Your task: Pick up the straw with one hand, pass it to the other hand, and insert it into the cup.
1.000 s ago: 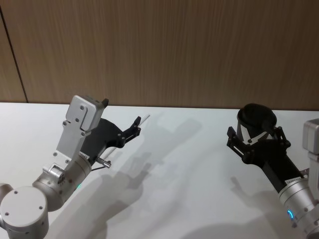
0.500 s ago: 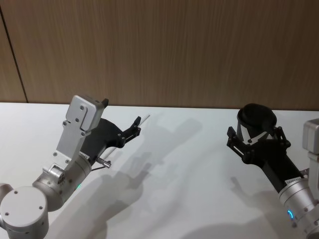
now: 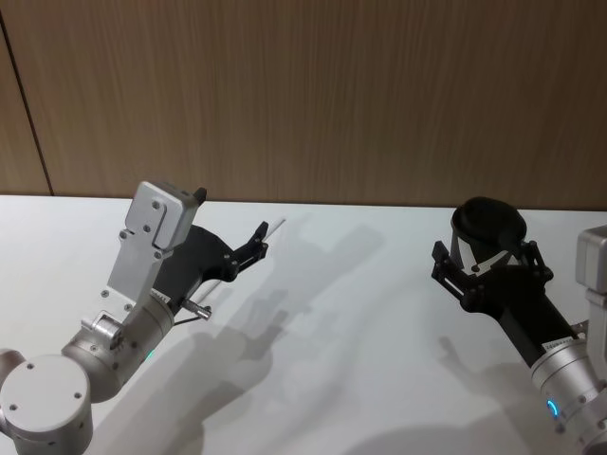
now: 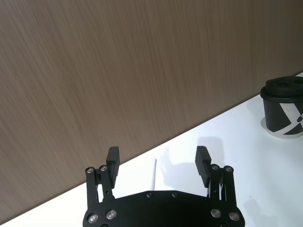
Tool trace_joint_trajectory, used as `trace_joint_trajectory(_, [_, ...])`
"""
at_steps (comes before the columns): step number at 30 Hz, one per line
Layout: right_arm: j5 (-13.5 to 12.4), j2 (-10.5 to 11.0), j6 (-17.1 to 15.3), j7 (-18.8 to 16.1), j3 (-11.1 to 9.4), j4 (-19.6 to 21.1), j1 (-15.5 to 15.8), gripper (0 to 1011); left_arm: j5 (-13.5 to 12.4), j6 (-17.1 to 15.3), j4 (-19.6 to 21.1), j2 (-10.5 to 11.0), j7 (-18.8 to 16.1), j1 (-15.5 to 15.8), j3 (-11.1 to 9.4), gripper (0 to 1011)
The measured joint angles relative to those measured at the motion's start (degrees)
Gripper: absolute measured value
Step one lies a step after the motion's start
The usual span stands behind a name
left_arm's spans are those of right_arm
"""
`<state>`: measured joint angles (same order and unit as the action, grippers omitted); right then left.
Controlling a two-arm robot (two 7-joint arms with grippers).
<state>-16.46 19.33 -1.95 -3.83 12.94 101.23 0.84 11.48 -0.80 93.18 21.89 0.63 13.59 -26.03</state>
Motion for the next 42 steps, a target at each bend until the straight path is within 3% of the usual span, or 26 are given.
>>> trace_joint_trajectory(42, [0.0,0.0,0.0,0.0,0.0,0.0,0.0,1001,0.0,0.0,0.0,0.0,0.0,0.0,0.0,1003])
